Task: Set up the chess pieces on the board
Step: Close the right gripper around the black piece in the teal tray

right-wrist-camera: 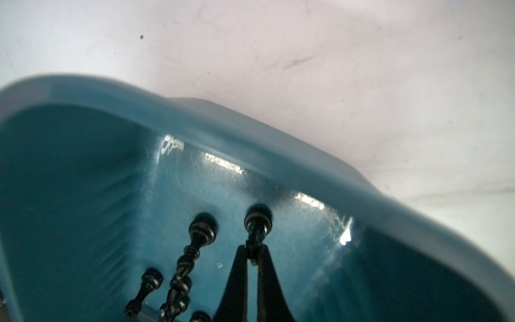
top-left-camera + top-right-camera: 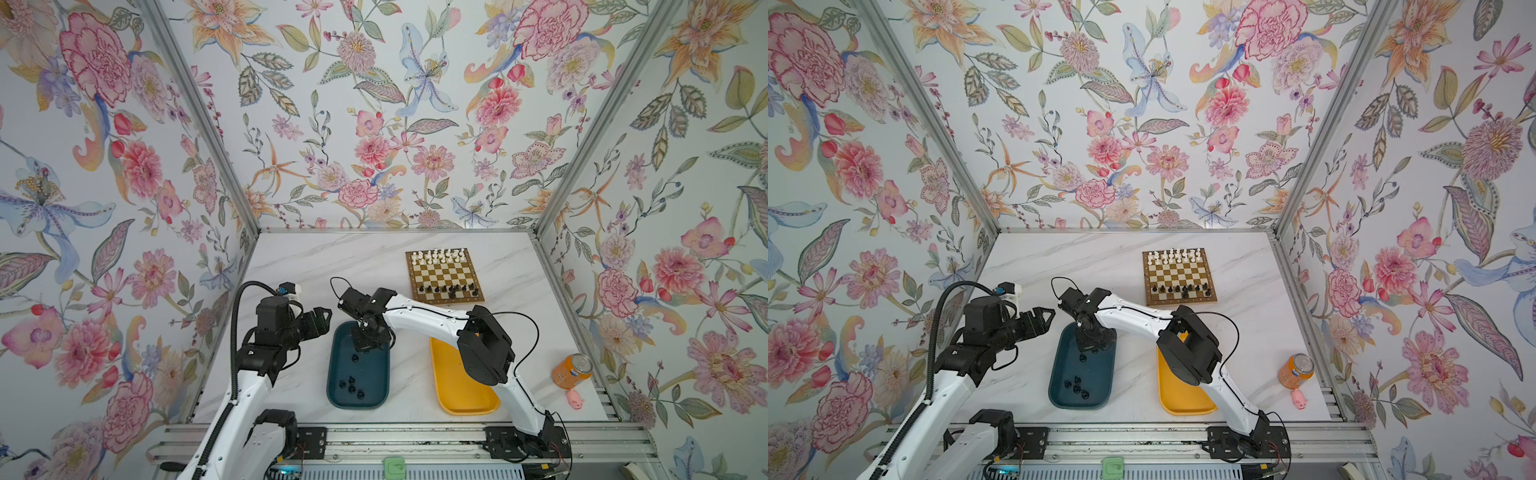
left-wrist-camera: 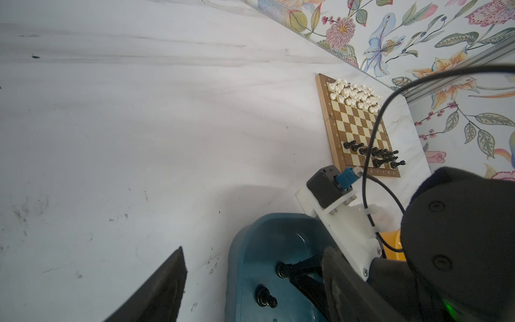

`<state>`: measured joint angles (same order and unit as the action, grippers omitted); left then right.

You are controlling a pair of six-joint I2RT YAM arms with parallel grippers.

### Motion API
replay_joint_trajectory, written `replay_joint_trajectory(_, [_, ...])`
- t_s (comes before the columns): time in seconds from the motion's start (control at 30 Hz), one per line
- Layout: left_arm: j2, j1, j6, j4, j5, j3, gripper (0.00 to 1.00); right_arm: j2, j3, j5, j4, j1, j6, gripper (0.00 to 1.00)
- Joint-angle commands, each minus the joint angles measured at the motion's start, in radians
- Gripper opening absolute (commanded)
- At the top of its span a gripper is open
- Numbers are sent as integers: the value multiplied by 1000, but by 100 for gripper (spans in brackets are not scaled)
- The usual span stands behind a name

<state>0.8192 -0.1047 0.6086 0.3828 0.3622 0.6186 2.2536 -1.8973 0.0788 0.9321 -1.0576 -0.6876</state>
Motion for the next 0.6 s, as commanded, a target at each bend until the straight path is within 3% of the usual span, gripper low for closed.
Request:
replay_joint_trajectory(0.0, [-3, 5, -19, 20, 6, 26, 78, 17, -12, -21, 46, 9, 16, 0])
replay_joint_trajectory(0.57, [46, 21, -18, -46, 21, 38, 81, -122, -13, -73, 92, 55, 45, 0])
